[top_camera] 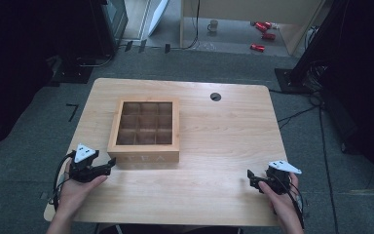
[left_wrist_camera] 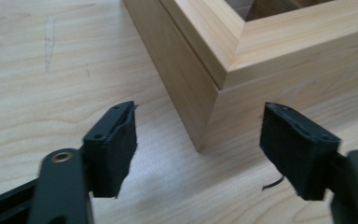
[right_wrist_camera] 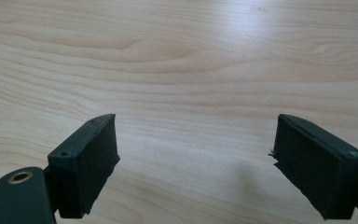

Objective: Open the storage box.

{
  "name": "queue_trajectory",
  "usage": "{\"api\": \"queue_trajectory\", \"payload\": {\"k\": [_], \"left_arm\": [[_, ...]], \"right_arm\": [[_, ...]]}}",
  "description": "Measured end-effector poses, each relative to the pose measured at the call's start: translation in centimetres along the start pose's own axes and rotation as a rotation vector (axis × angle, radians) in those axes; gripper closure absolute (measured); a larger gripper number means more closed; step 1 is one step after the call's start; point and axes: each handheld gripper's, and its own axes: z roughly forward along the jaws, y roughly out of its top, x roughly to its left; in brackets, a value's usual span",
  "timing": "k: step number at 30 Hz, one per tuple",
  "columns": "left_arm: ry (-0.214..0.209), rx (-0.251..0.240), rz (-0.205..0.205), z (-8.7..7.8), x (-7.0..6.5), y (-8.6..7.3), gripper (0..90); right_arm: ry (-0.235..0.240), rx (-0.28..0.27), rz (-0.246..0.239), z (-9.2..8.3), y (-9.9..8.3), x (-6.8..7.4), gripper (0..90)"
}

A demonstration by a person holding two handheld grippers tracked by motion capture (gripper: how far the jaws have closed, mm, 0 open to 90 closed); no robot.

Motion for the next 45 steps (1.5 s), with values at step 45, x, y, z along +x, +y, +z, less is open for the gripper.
{"api": "queue_trajectory", "payload": {"k": [45], "left_arm": [[-0.178, -0.059, -0.049, -0.5, 0.3, 1.9, 45.8]], "right_arm": [[0.271, -0.106, -0.243, 4.1, 9.3, 17.6, 14.3]]}}
